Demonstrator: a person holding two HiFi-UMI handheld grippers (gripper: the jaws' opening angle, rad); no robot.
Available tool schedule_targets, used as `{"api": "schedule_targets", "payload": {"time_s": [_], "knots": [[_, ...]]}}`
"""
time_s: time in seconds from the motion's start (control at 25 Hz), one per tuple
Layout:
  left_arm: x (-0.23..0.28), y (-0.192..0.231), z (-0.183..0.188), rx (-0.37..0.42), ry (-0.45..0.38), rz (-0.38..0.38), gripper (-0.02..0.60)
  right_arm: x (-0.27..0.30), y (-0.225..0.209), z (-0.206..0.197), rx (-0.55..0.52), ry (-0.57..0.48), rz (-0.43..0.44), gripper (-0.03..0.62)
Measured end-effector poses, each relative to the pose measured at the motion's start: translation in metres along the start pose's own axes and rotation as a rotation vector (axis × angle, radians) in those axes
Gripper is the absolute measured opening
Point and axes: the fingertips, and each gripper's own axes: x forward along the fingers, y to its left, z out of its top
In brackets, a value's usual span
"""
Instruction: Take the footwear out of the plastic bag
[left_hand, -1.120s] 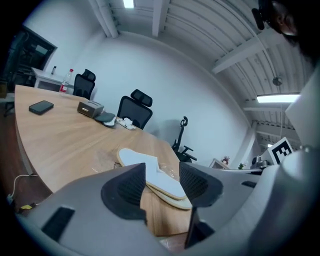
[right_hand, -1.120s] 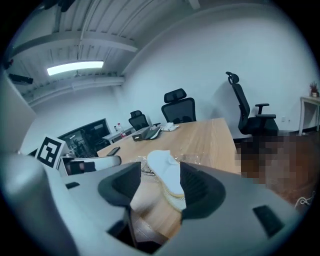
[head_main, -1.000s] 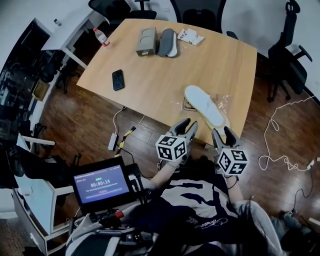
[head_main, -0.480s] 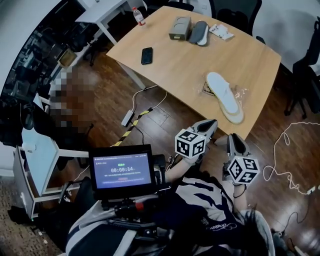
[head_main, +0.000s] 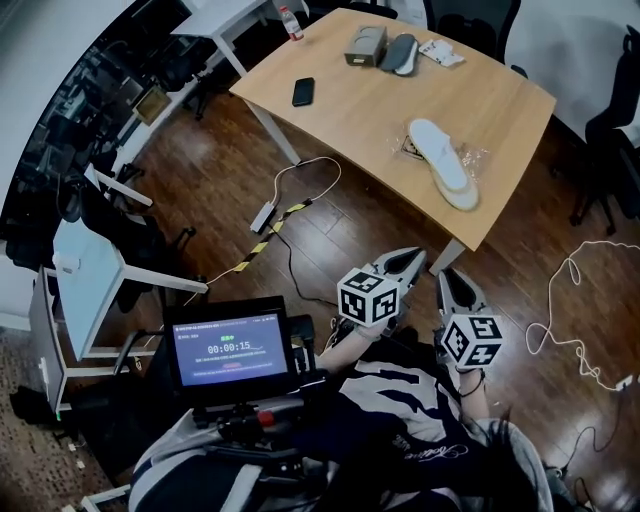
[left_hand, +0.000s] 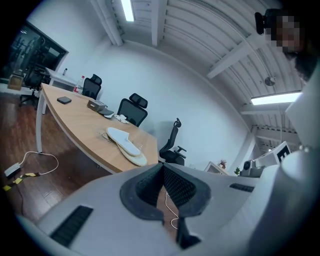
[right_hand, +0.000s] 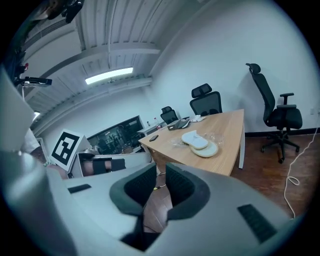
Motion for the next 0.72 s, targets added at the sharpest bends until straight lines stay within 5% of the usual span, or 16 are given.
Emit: {"api": "schedule_targets", "payload": {"time_s": [0.72], "knots": [[-0.049,0.000,0.004,0.028,0.031,-0.076,0.004,0.000,0.043,-0.005,0.051,-0.035,-0.056,0.020]]}}
